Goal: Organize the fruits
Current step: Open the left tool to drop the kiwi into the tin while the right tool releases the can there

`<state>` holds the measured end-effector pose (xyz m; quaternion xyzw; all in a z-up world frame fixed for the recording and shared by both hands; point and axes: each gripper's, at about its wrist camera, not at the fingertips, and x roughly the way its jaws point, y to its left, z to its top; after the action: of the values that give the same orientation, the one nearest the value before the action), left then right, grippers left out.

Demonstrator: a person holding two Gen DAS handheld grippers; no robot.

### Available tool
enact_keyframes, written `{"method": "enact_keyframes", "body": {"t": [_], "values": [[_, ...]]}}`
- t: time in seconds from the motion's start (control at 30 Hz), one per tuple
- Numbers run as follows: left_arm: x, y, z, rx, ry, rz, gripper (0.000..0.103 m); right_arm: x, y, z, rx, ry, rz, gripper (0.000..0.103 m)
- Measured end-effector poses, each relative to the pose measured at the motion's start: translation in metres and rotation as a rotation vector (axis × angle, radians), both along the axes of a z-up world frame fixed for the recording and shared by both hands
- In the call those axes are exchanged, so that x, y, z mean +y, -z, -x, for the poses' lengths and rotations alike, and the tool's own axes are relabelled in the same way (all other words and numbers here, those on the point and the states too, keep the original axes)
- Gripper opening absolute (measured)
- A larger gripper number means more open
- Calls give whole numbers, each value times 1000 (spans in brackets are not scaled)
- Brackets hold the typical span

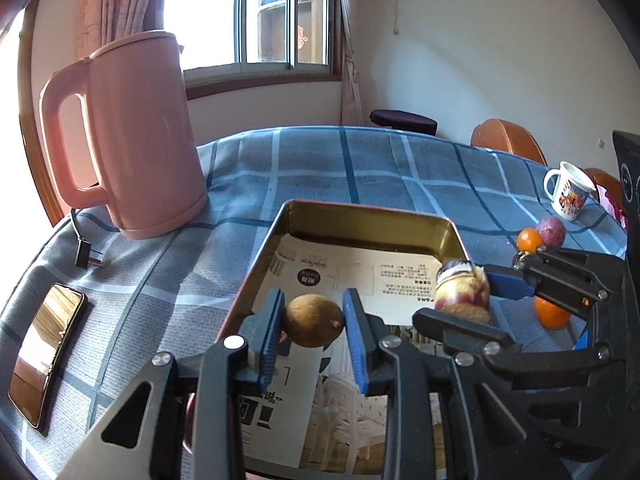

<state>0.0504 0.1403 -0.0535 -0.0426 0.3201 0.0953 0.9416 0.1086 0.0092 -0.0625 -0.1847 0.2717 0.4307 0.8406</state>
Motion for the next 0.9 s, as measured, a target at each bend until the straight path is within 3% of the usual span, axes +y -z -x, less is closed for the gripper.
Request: {"method": "enact_keyframes", "body": {"t": [0.2,0.33,0.5,0.7,0.9], "values": [[-3,-1,0,0,-13,-22,35,0,0,2,12,-1,-4,40],[-1,-3,4,-13,-49,-31,50,-2,-1,2,10,11,-10,43],[-6,-16,18,-97,-34,12,66,-17,-6,10,-17,46,-28,65],[-45,-32,26,-174,40,0,71,-69,-19,18,-68,167,-79,65],[-93,-33,14,-165,165,7,75,-150,-26,17,-100,371,-112,66]]}}
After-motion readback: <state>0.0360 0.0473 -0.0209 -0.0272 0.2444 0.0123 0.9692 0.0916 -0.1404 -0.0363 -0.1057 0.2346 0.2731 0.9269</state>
